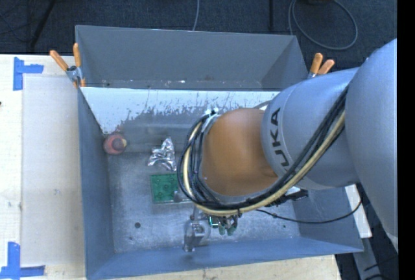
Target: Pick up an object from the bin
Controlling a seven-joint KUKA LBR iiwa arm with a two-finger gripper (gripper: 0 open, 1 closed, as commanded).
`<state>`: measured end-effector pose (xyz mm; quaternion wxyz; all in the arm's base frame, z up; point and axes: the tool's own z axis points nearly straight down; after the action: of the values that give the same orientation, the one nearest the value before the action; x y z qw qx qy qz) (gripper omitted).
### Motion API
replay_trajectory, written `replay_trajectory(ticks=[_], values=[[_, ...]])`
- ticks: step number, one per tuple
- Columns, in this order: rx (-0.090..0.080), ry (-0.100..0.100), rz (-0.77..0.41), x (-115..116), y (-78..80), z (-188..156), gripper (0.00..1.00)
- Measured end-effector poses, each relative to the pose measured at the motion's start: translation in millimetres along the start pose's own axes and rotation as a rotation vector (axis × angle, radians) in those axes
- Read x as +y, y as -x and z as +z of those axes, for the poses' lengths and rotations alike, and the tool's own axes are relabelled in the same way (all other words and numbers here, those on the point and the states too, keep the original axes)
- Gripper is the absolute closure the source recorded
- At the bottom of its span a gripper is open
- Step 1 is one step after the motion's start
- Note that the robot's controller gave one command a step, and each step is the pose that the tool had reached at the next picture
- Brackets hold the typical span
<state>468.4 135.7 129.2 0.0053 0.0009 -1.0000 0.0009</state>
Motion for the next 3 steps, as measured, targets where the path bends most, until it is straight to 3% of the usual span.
replay_trajectory(ticks=[1, 2, 3], values=[[-0.029, 0.002, -0.363, 7.6, 7.2, 42.4, 0.0], [-0.014, 0.005, -0.313, -36.4, 31.0, 57.2, 0.0], [-0.013, 0.002, -0.009, -36.4, 27.2, -20.9, 0.0]])
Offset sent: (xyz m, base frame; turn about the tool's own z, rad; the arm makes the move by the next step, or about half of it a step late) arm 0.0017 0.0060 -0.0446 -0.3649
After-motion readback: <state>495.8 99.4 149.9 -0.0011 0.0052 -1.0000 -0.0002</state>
